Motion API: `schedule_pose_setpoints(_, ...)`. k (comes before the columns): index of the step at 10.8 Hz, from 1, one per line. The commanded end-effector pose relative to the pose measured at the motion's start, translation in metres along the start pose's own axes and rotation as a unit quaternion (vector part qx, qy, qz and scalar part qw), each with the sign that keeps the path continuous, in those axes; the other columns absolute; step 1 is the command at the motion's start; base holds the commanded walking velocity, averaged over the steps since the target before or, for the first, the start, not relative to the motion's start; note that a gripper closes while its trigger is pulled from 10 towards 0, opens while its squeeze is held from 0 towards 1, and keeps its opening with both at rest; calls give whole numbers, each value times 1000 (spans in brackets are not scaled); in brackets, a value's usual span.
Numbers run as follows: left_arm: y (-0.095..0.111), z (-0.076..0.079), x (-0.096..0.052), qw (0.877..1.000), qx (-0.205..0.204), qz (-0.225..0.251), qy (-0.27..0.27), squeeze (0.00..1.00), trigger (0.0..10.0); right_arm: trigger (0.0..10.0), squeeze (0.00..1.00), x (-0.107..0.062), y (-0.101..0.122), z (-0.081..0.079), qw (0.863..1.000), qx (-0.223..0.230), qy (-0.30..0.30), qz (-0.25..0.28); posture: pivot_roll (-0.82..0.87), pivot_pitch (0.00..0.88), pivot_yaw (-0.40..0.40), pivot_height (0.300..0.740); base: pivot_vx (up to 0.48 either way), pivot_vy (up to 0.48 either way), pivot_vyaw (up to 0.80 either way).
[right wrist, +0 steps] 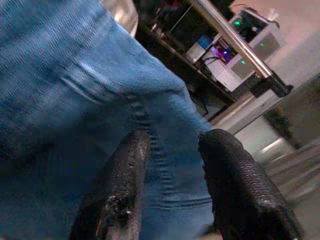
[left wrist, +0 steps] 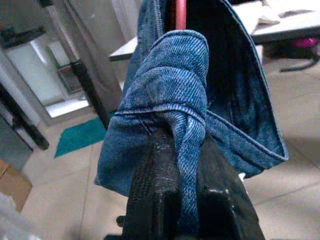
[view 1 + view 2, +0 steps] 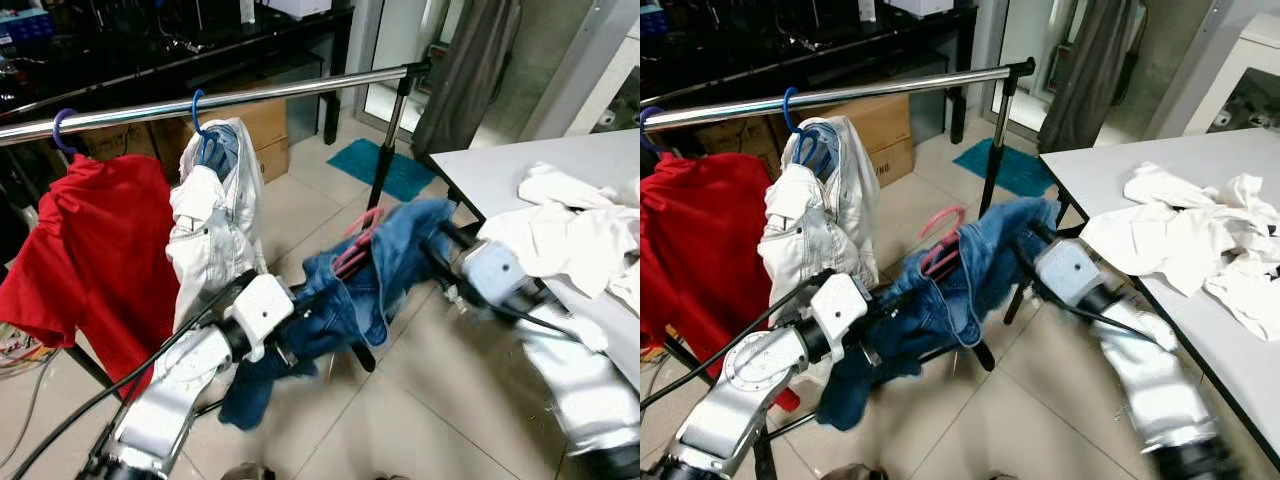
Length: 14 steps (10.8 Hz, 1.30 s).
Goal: Hang hanger
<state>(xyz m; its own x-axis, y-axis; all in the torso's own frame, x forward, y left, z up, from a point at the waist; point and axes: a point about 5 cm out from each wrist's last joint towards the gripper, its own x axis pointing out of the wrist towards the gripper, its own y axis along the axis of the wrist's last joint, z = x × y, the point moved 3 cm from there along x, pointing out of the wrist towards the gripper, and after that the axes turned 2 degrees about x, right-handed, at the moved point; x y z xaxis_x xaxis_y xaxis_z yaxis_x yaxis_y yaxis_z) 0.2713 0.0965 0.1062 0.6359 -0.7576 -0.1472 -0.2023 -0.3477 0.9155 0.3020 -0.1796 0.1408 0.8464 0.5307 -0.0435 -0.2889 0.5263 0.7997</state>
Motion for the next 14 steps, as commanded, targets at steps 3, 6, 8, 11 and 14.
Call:
schedule_pose_setpoints(3,1,7,4,998,27,-6,-60,0,10000,10000,475,-6,-10,-6,988,-111,104,-26,90,14,-43,723,0,0,0)
schedule_pose_setpoints(6,0,10,5,994,50,-9,-95,0,10000,10000,1000,-9,-17,-14,962,-181,200,-43,99,9,-49,723,0,0,0)
schedule_pose_setpoints(8,-3,13,3,988,82,-16,-129,0,10000,10000,400,-13,-20,-25,945,-188,264,-40,100,5,-46,723,0,0,0)
schedule_pose_setpoints(11,-2,17,3,980,114,-14,-165,0,10000,10000,0,-13,-23,-41,935,-167,309,-41,101,0,-41,723,0,0,0)
schedule_pose_setpoints(14,-1,19,6,978,122,-4,-170,0,10000,7216,0,-9,-20,-68,942,-100,319,-23,103,0,-33,723,0,0,0)
